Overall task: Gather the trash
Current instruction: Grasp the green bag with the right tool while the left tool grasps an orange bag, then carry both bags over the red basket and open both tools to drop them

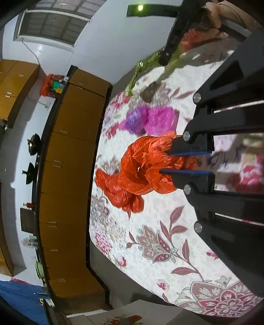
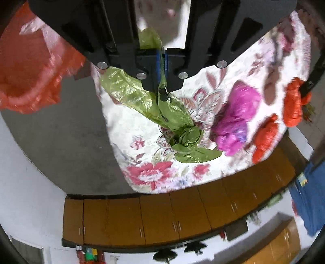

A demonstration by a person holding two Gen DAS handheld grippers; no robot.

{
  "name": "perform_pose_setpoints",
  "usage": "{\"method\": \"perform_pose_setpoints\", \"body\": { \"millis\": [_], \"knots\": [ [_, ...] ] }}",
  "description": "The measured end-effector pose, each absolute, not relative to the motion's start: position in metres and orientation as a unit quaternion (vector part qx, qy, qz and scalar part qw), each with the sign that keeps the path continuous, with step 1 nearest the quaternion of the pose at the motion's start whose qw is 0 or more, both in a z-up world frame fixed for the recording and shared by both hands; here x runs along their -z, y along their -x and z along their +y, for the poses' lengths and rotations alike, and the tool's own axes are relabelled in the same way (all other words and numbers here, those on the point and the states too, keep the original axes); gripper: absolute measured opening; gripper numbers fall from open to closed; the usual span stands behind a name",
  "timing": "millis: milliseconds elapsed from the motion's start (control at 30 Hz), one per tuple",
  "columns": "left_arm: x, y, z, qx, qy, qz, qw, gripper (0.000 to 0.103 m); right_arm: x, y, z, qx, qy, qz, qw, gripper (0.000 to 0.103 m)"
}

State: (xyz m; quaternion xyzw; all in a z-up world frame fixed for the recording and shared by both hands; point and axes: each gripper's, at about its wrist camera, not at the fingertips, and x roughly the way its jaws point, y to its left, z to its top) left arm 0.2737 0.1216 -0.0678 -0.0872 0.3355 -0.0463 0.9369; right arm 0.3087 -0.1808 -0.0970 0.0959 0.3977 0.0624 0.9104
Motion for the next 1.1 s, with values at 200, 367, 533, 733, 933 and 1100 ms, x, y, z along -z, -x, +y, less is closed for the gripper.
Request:
{"method": "perform_pose_setpoints", "body": {
  "millis": [200, 367, 533, 733, 933, 1100],
  "knots": [
    [0.048, -0.253, 0.094, 0.079, 0.081, 0.319, 0.941, 0.012, 0.059, -0.246, -0.2, -0.062, -0.114, 0.364, 0.922, 0.003],
    [0.033, -0.234, 0.067, 0.115, 0.075, 0.309, 0.941, 0.012, 0.039, -0.206, -0.223, -0.048, -0.137, 0.349, 0.926, 0.003],
    [0.022, -0.214, 0.038, 0.151, 0.068, 0.306, 0.937, 0.012, 0.025, -0.17, -0.247, -0.018, -0.154, 0.336, 0.929, 0.003],
    [0.017, -0.196, 0.005, 0.191, 0.059, 0.306, 0.931, 0.012, 0.016, -0.135, -0.275, 0.024, -0.159, 0.32, 0.934, 0.003],
    [0.011, -0.183, -0.025, 0.226, 0.053, 0.304, 0.924, 0.012, 0.011, -0.115, -0.291, 0.051, -0.166, 0.308, 0.936, 0.003],
    [0.007, -0.176, -0.048, 0.253, 0.051, 0.306, 0.916, 0.012, 0.009, -0.104, -0.307, 0.067, -0.181, 0.302, 0.934, 0.003]
  ]
}}
